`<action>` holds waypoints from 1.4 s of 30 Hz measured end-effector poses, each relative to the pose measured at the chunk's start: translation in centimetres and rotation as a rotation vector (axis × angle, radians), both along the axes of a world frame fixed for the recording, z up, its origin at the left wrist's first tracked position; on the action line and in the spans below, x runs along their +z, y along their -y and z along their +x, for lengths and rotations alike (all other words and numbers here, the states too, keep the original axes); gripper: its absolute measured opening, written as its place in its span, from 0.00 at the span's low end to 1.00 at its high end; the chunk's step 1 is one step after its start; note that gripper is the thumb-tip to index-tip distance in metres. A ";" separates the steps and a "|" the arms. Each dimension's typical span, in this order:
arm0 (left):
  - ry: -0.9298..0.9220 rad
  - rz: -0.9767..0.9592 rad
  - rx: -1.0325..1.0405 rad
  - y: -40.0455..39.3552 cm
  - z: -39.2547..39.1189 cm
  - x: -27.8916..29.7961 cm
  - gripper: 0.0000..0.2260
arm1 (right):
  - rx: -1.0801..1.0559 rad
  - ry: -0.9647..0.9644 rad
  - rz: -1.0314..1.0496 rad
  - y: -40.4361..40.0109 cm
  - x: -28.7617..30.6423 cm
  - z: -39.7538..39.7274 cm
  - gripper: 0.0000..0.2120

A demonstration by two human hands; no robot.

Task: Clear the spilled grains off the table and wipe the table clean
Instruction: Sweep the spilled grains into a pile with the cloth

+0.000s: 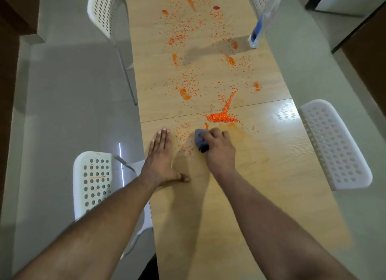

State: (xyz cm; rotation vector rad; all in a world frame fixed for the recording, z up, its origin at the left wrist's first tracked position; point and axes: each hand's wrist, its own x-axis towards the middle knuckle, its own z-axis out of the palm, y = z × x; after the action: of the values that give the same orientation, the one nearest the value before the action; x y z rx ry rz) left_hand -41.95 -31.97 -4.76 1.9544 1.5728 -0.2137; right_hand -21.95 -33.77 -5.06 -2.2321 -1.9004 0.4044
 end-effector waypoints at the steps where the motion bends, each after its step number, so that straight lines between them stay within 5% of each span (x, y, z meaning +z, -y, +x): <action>1: 0.008 0.001 -0.006 0.0 -0.1 -0.1 0.80 | -0.043 -0.001 0.006 -1.8 0.1 0.2 0.22; 6: 0.044 0.007 -0.045 -0.7 -1.2 -0.1 0.79 | -0.210 -0.083 0.039 -5.4 0.9 0.8 0.27; 16: -0.006 0.005 -0.126 -3.5 -3.4 0.2 0.79 | 0.089 -0.068 -0.004 5.9 0.2 -5.3 0.25; 28: 0.001 0.002 -0.142 -4.0 -4.0 -0.1 0.79 | -0.315 -0.081 0.011 -8.6 1.1 -3.3 0.25; 34: -0.053 -0.004 -0.130 -5.9 -5.3 0.4 0.80 | -0.104 -0.134 0.084 -1.8 1.6 -6.8 0.29; 38: -0.053 -0.011 -0.163 -7.1 -5.6 0.5 0.78 | 0.091 -0.094 -0.004 1.8 0.7 -9.3 0.23; 42: -0.048 -0.023 -0.160 -7.1 -5.7 0.5 0.79 | 0.007 -0.036 0.000 -0.4 0.1 -9.7 0.23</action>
State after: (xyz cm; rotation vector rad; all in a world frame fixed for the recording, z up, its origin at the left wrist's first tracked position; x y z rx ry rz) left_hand -47.62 -24.91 -4.26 2.0723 1.4375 -0.3449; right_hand -31.68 -33.32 -4.96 -2.2039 -1.8904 0.4425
